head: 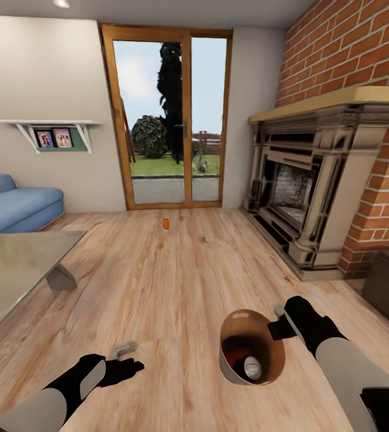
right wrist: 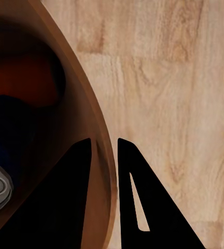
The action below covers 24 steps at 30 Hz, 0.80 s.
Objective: Put the three can of soda from the living room inside the tash can in the kitchen.
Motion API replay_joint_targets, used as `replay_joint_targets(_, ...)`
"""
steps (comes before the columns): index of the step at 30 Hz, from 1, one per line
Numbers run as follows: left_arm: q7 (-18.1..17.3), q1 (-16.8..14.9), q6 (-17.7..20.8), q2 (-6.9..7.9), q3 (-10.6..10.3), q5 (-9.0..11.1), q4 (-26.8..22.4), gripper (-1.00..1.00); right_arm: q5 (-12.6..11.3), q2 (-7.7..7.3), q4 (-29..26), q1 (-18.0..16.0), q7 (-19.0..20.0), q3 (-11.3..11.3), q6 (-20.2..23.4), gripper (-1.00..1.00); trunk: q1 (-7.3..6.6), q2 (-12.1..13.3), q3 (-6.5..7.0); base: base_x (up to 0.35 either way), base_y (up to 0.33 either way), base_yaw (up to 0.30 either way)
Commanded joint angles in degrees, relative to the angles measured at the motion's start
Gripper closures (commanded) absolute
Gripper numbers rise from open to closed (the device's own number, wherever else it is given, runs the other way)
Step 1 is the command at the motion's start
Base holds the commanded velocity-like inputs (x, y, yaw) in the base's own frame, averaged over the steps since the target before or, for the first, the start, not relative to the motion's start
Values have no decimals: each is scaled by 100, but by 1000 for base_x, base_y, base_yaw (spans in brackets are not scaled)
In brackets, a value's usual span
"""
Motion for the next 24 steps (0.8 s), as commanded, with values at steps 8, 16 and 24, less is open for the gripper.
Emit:
replay_joint_targets(8,4,0,-124,-18,-18,-7,0,-100,-91,-1,-3,-3,17,-10,10,100,-1,0,1,342,12,179)
replay_joint_targets(16,4,0,-148,-26,-21,-9,0,-100,-91,-1,-3,-3,24,-10,7,100,-1,0,1,343,1,109)
replay_joint_targets(24,4,0,-151,-28,-21,-9,0,-100,-91,-1,-3,-3,24,-10,6,100,-1,0,1,344,0,102)
